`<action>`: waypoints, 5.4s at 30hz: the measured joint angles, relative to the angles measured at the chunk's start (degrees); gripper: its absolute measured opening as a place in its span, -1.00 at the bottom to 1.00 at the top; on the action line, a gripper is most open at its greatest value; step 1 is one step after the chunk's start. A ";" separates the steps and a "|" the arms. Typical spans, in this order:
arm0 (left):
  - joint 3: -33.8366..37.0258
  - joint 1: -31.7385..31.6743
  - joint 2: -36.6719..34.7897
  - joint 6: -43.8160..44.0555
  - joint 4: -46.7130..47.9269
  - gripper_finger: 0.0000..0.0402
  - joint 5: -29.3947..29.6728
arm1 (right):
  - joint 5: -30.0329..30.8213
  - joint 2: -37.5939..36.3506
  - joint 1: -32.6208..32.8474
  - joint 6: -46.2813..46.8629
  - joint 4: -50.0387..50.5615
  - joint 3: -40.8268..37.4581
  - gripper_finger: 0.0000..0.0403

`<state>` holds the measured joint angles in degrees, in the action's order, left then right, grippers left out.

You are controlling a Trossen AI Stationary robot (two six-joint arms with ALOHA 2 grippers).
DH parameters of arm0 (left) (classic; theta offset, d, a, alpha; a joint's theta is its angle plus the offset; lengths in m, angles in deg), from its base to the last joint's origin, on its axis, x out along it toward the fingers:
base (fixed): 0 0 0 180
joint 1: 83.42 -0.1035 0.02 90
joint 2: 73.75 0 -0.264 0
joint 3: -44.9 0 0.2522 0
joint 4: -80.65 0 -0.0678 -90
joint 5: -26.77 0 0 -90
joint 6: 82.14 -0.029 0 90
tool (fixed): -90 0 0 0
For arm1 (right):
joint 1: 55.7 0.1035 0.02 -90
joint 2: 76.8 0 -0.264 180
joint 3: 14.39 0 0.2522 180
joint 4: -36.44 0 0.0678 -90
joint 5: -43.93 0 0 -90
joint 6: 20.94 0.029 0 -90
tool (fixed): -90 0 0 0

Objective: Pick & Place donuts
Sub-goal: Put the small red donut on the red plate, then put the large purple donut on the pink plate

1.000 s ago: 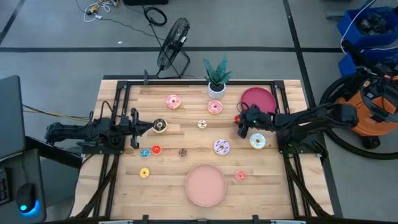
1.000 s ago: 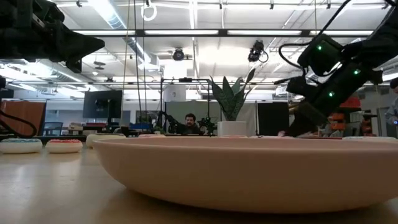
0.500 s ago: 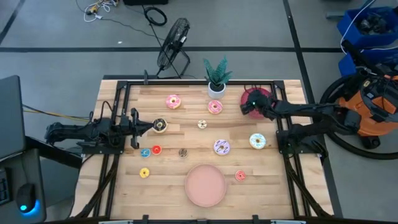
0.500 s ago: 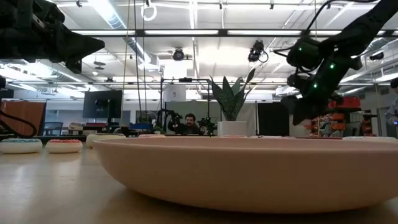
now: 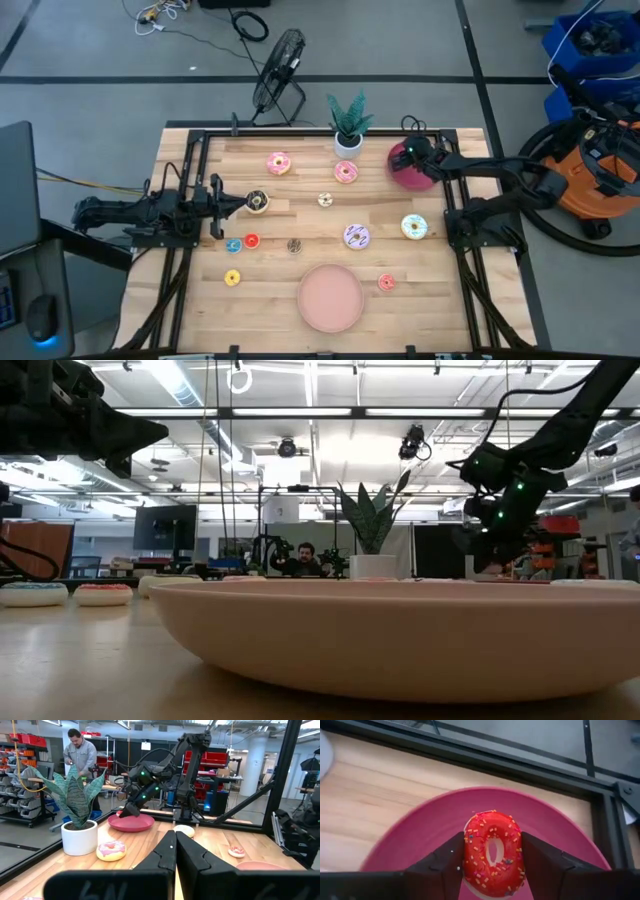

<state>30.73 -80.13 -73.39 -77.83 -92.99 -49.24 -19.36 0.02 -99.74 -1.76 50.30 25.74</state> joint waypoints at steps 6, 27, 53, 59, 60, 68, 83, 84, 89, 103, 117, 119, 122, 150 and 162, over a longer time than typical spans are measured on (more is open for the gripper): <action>0.02 0.01 0.00 0.00 0.00 -0.94 -0.01 | 1.77 1.49 0.52 -0.17 0.44 0.35 0.12; 0.00 0.02 0.00 0.02 0.02 -0.94 -0.02 | 4.91 1.07 3.89 -6.74 -1.35 3.31 0.41; 0.01 0.01 0.02 -0.26 0.44 -0.94 -0.02 | -39.18 1.07 39.12 -19.80 -2.55 6.04 0.58; 0.00 0.02 0.02 -0.06 0.50 -0.94 -0.02 | -35.57 1.07 43.97 -19.70 3.00 6.04 0.88; 0.00 0.00 0.00 -0.02 0.48 -0.94 -0.02 | -33.83 1.07 44.77 -19.85 4.47 6.03 0.91; 0.02 0.02 0.02 1.05 0.50 -0.94 -0.02 | -25.30 1.65 48.22 -18.35 -1.28 1.54 0.97; 0.00 0.02 0.02 1.05 0.72 -0.94 -0.02 | -27.41 13.83 49.16 -24.64 -23.67 -1.55 0.96; 0.00 0.00 0.02 1.05 0.75 -0.94 -0.02 | -27.70 14.11 49.17 -25.03 -24.59 -1.55 0.96; 0.00 0.02 0.02 1.05 0.87 -0.94 -0.02 | -28.10 14.75 49.18 -26.32 -27.38 -1.55 0.92; 0.01 0.01 0.02 1.07 0.85 -0.94 -0.02 | -30.97 14.73 49.20 -28.65 -31.22 -0.81 0.49; 0.00 0.02 0.02 1.07 0.81 -0.94 -0.01 | -39.68 14.80 48.88 -35.54 -30.05 3.72 0.34; 0.01 0.01 0.02 1.07 0.83 -0.94 -0.02 | -41.84 15.62 48.55 -36.30 -29.88 4.67 0.33; 0.00 0.00 0.02 1.09 0.83 -0.94 -0.02 | -43.54 17.60 48.33 -37.18 -28.60 5.82 0.26; 0.01 0.34 0.00 3.11 -0.28 -0.94 -0.02 | -55.18 21.11 52.38 -4.41 -1.26 30.51 -0.83; 0.02 5.64 0.02 6.09 -1.17 -0.94 -0.04 | -58.94 38.75 54.56 2.66 -3.88 42.37 -0.83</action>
<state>30.76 -74.49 -73.36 -71.74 -94.16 -49.27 -78.30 38.77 -45.18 0.91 46.41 68.11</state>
